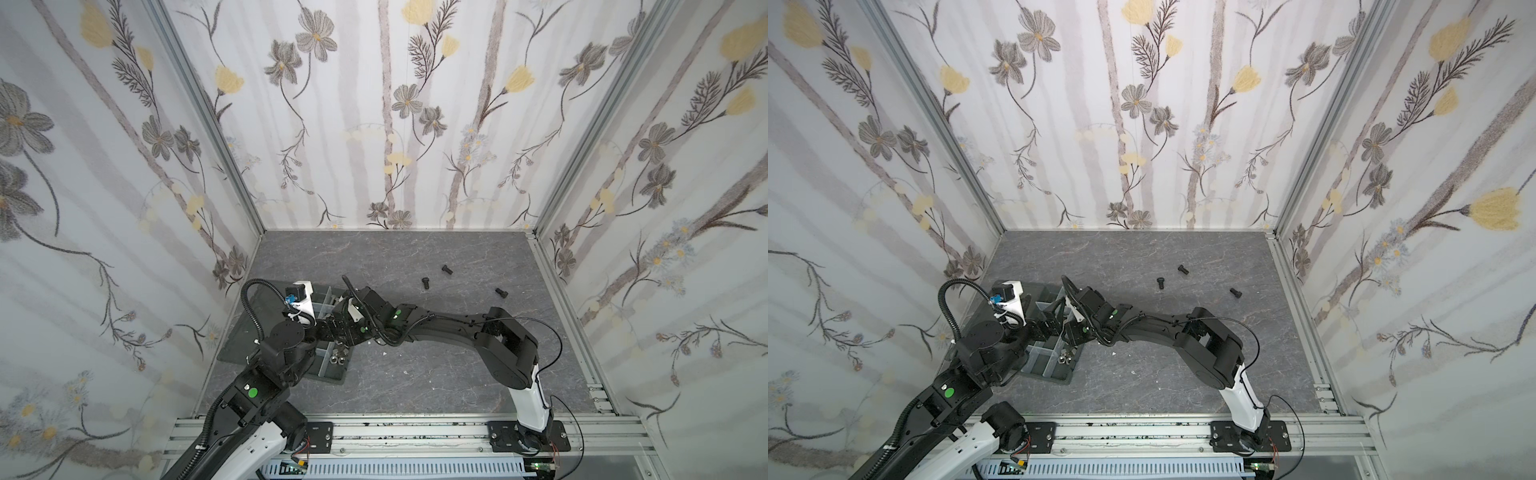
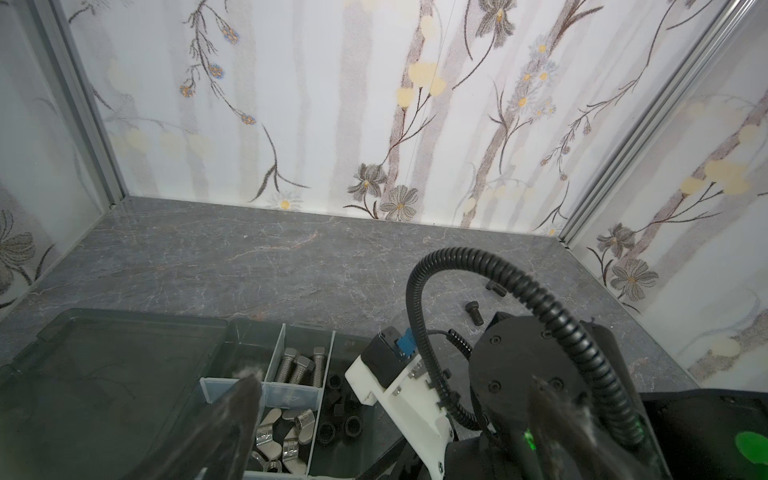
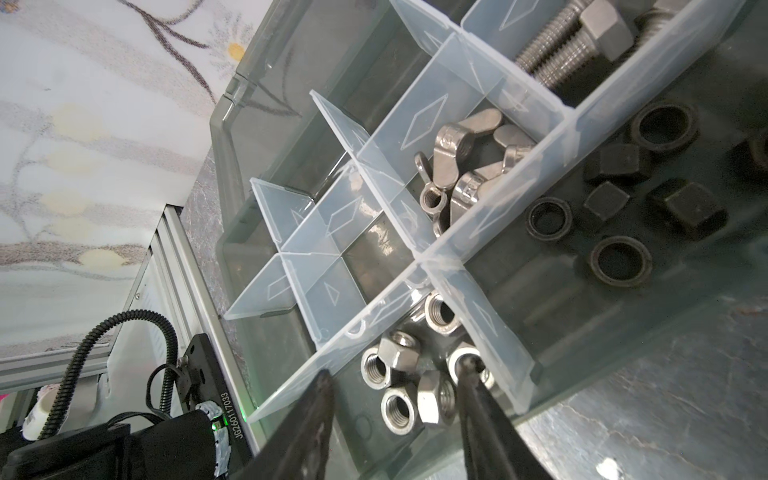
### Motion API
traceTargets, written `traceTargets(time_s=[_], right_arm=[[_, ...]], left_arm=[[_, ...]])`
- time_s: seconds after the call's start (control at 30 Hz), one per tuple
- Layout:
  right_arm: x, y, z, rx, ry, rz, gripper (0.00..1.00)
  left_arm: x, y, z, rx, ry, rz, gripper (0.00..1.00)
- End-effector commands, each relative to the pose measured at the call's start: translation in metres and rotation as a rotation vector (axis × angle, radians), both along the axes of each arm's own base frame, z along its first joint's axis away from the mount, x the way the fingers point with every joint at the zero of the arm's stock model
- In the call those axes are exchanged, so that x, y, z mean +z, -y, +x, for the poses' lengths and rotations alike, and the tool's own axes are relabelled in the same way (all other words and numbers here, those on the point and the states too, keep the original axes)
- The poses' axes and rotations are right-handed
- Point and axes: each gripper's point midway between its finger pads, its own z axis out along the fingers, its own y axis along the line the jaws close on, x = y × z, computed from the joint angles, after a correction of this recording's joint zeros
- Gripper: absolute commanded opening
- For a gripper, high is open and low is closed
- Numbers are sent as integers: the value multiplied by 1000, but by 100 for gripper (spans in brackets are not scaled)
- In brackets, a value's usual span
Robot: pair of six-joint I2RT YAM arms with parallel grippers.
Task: Sort the screws and nuts into containers
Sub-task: 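Open the right gripper to drop the hex nut into a compartment, then reach both grippers out toward the loose black bolts on the table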
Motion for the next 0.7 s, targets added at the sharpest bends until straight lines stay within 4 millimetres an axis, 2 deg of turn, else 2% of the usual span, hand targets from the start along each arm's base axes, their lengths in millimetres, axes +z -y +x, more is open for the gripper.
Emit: traceTargets(time_s=[0.0, 0.13, 0.33, 0.5, 0.63, 0.67], right_arm=[[16, 4, 7, -17, 35, 32, 50], [31, 20, 17, -55, 58, 60, 50], [57, 56, 28, -120, 95, 122, 51], [70, 94, 39, -182, 120, 154, 51], [72, 129, 47, -238, 133, 170, 51], [78, 135, 45, -241, 142, 186, 51]], left_arm=[[5, 4, 3, -14, 6, 0, 98], [-1, 15, 9, -41, -38, 23, 97], [-8, 33, 21, -83, -114, 52, 95], [-6, 46, 33, -100, -159, 76, 94], [-9, 59, 45, -115, -198, 87, 93], [-11, 63, 48, -117, -211, 92, 92]])
